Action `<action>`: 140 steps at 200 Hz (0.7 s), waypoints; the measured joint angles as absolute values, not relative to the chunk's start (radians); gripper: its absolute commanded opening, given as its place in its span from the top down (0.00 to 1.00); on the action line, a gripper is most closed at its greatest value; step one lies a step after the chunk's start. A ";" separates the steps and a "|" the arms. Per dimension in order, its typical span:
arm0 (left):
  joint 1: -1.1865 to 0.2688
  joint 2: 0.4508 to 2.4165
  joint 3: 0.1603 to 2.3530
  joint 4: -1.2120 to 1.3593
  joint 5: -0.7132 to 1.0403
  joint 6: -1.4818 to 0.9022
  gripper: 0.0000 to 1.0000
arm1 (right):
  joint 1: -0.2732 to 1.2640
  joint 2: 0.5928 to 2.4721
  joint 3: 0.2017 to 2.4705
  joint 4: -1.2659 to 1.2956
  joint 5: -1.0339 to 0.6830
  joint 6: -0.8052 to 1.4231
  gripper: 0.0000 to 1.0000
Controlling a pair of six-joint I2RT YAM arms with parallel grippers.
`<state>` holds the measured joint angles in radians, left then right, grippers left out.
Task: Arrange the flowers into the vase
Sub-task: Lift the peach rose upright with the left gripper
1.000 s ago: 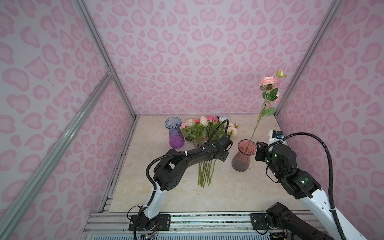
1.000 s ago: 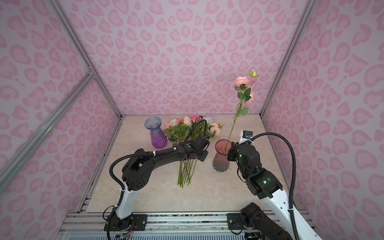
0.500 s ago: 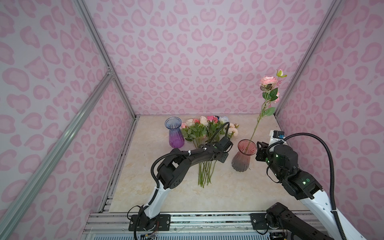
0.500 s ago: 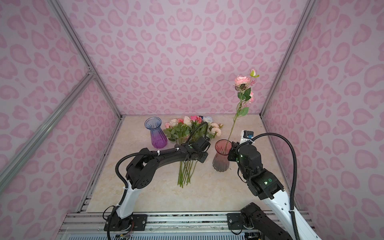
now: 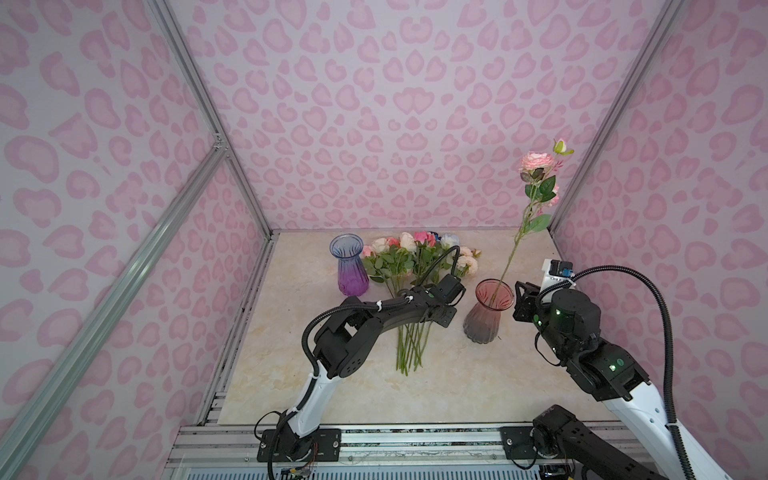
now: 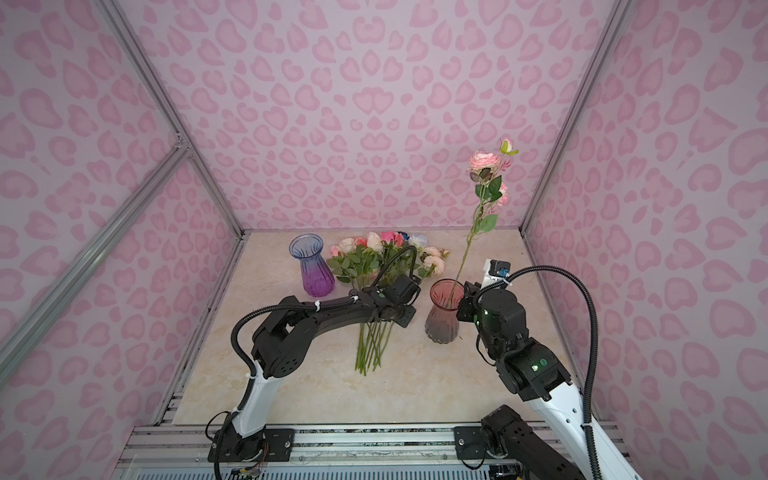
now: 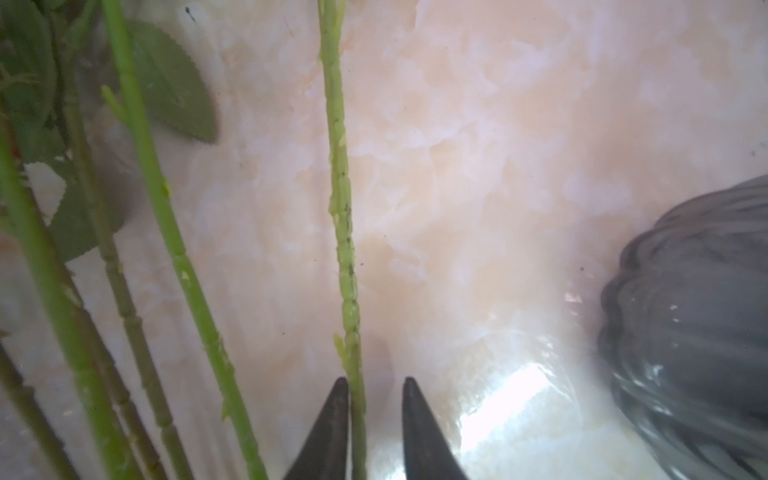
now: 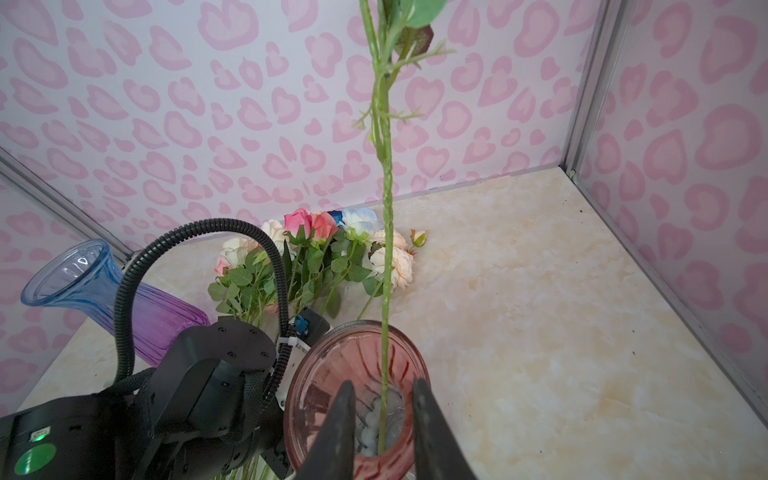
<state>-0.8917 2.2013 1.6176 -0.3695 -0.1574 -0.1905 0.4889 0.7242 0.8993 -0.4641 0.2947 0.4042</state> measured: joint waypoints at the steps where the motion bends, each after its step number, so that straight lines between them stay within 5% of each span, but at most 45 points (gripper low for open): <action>1: -0.892 2.201 1.618 -0.370 -0.157 -0.190 0.96 | 0.489 0.724 0.899 -0.464 0.295 0.404 0.75; 83: -0.884 2.168 1.605 -0.367 -0.179 -0.207 0.96 | 0.489 0.714 0.913 -0.471 0.295 0.408 0.75; 140: -0.846 1.940 1.584 -0.348 -0.190 -0.255 0.96 | 0.489 0.718 0.933 -0.473 0.288 0.411 0.75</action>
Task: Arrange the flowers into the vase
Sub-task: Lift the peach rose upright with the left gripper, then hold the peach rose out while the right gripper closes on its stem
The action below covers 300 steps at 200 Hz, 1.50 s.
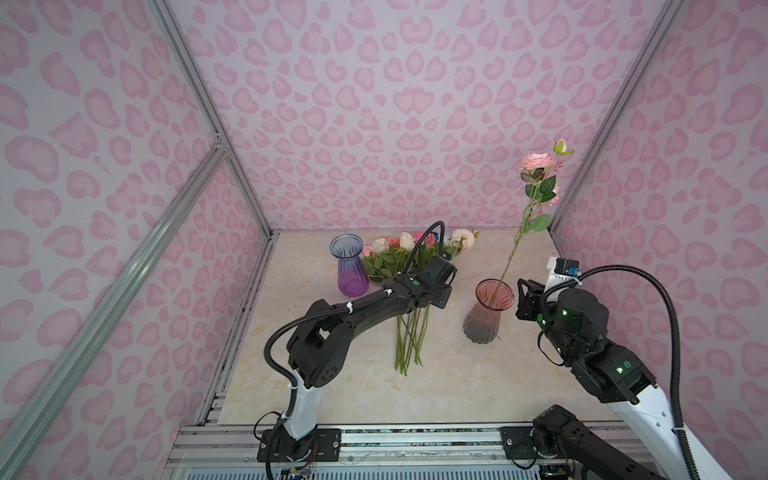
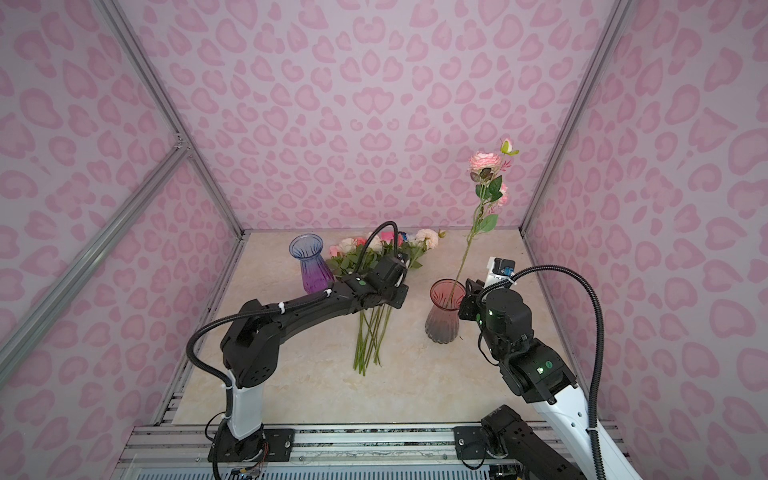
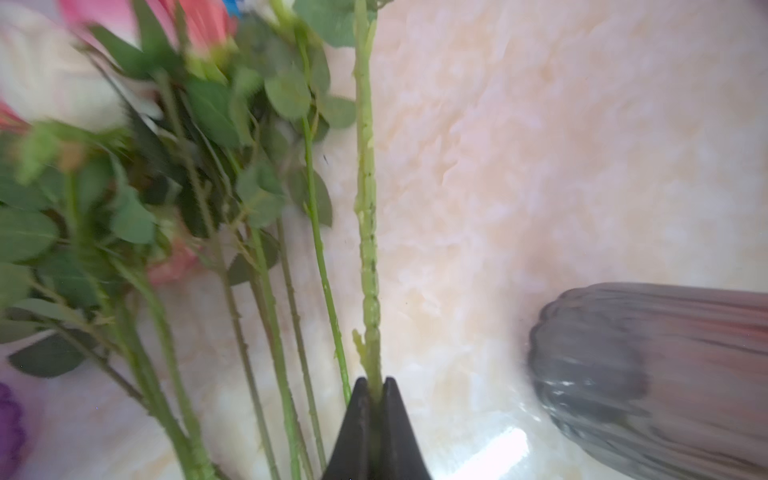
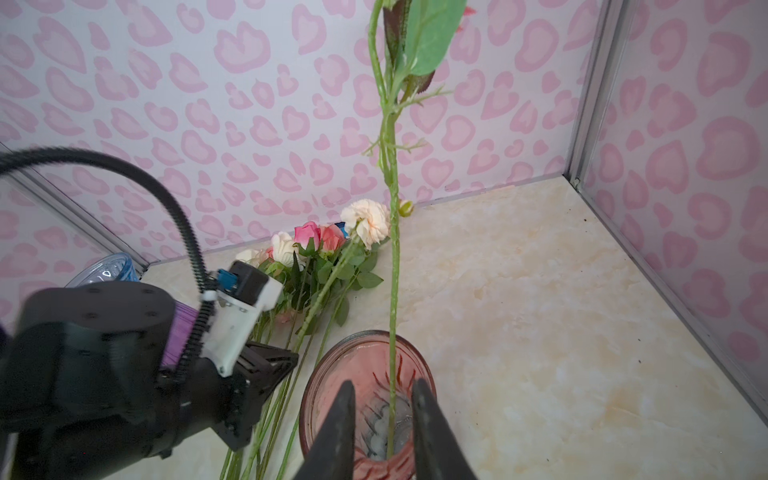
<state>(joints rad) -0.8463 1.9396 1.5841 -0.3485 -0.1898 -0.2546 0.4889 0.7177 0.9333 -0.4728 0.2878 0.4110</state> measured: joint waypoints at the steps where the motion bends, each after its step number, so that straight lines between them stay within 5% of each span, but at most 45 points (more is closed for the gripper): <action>1: -0.846 1.936 1.584 -0.347 -0.190 -0.255 0.96 | 0.489 0.718 0.933 -0.473 0.288 0.411 0.75; 58: -0.829 1.742 1.459 -0.259 -0.186 -0.287 0.96 | 0.489 0.750 0.976 -0.472 0.269 0.410 0.74; 121: -0.825 1.438 1.198 -0.107 -0.261 -0.257 0.96 | 0.504 0.826 1.077 -0.450 0.163 0.412 0.54; 203: -0.879 1.155 0.940 0.092 -0.171 -0.221 0.97 | 0.749 1.111 1.268 -0.306 0.072 0.483 0.42; 281: -0.905 1.101 0.925 0.122 -0.110 -0.212 0.97 | 0.760 1.253 1.314 -0.178 -0.069 0.593 0.65; 300: -0.905 1.101 0.925 0.125 -0.105 -0.212 0.97 | 0.761 1.270 1.315 -0.168 -0.084 0.606 0.78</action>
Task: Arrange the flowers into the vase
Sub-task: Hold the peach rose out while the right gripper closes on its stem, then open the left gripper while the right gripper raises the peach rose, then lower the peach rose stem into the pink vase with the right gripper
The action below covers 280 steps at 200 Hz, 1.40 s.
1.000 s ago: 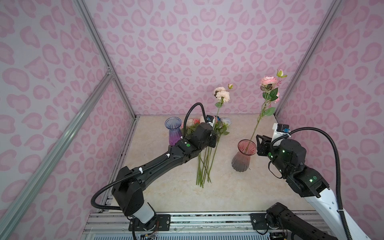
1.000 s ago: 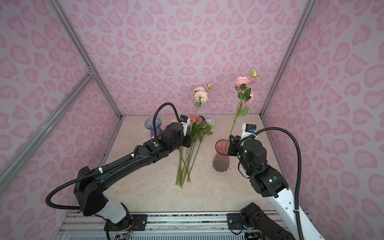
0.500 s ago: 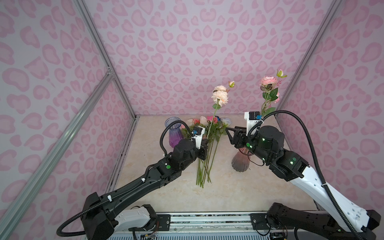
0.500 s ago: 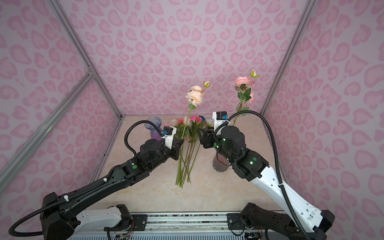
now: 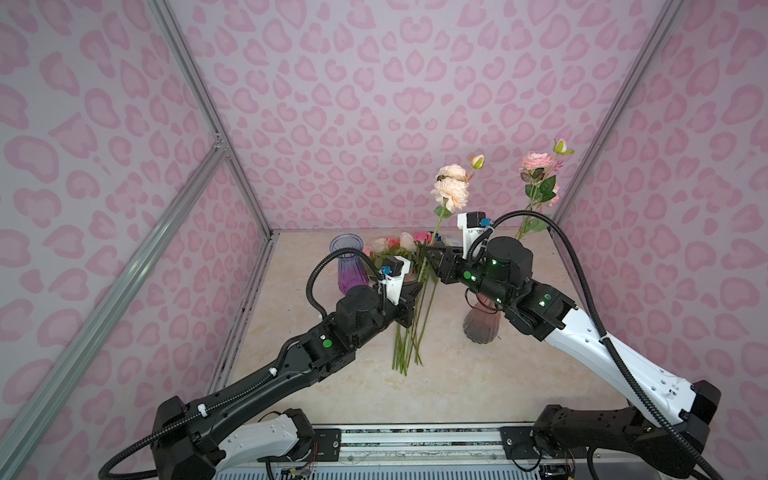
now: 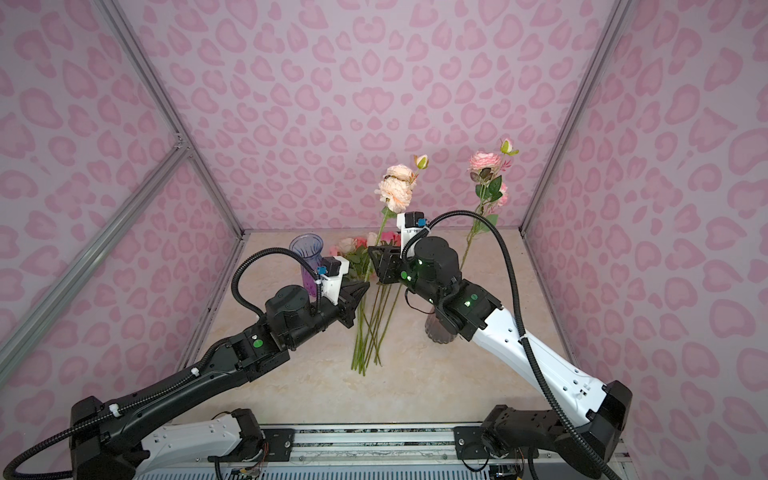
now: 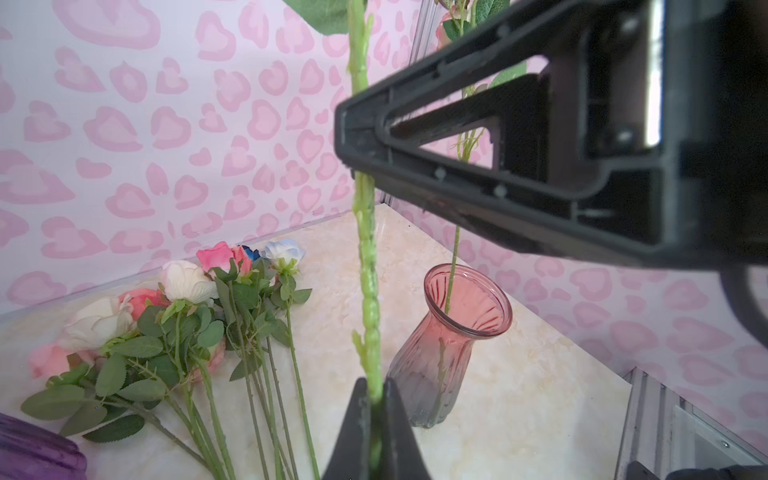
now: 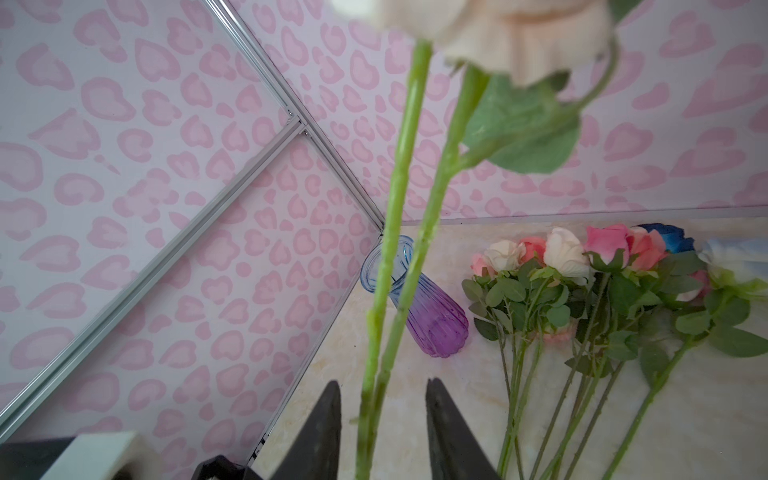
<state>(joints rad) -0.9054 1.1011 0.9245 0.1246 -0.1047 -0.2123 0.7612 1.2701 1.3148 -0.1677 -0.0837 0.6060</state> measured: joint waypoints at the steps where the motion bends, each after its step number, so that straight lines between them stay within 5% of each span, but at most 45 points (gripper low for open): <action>1: -0.905 1.101 0.925 0.125 -0.104 -0.212 0.97 | 0.761 1.271 1.315 -0.167 -0.084 0.608 0.79; 35: -0.905 1.102 0.925 0.120 -0.104 -0.208 0.95 | 0.765 1.290 1.315 -0.140 -0.116 0.647 0.97; 68: -0.905 1.109 0.941 0.121 -0.115 -0.201 0.47 | 0.777 1.280 1.325 -0.147 -0.105 0.649 1.00; 98: -0.905 1.079 0.929 0.105 -0.126 -0.206 0.31 | 0.778 1.269 1.385 -0.184 -0.060 0.604 1.00; 185: -0.905 0.914 0.783 0.083 -0.213 -0.234 0.30 | 0.751 1.181 1.642 -0.352 0.313 0.217 1.00; 280: -0.905 0.941 0.735 0.068 -0.225 -0.288 0.27 | 0.672 1.129 1.400 -0.292 0.459 -0.034 1.00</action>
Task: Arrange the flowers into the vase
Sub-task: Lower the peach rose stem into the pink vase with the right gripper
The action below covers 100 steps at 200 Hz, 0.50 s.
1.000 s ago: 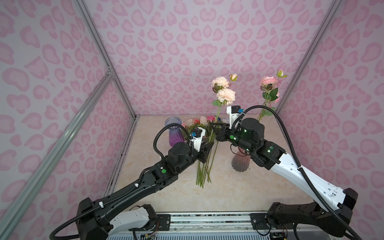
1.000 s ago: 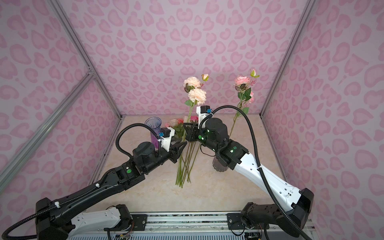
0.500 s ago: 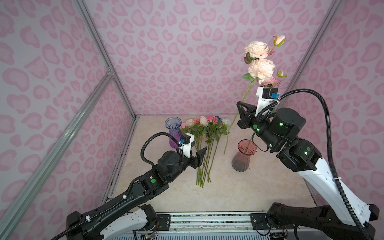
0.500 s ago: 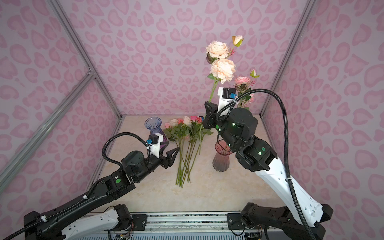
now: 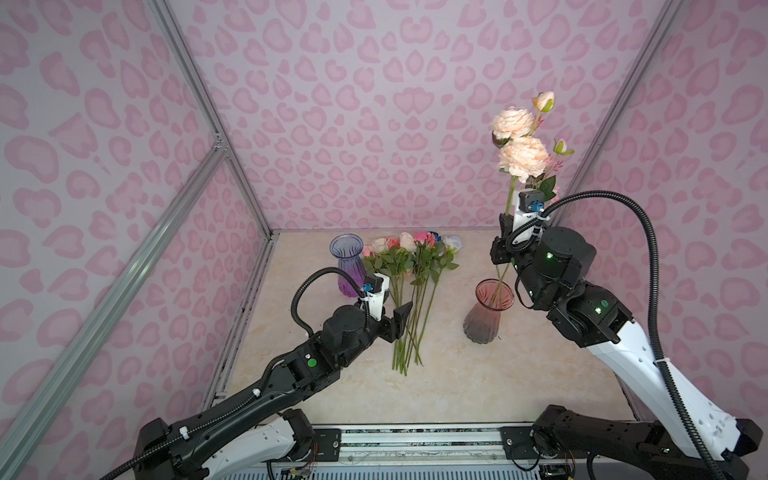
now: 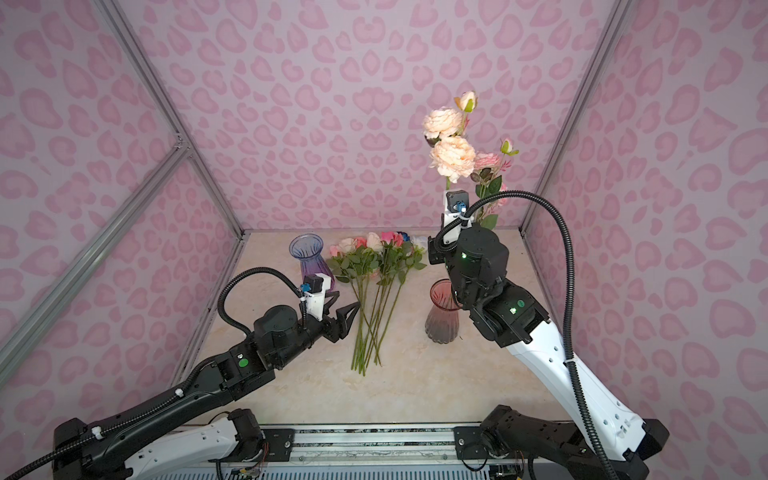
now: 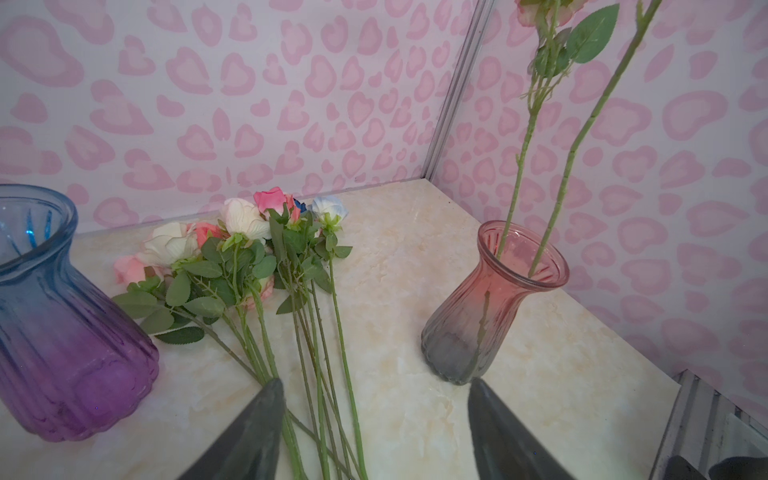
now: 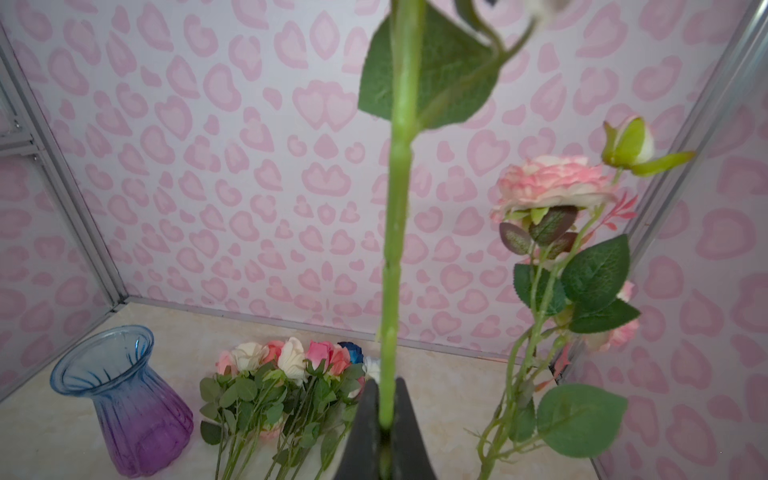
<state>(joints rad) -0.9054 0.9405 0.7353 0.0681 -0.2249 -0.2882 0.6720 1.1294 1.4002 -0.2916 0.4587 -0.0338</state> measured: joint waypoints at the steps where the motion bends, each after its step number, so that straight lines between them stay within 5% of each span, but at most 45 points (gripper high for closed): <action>1: -0.905 0.941 0.735 0.068 -0.225 -0.288 0.27 | 0.672 1.129 1.397 -0.290 0.459 -0.035 1.00; 100: -0.905 0.983 0.710 0.054 -0.258 -0.321 0.23 | 0.616 1.061 1.053 -0.252 0.440 0.080 0.93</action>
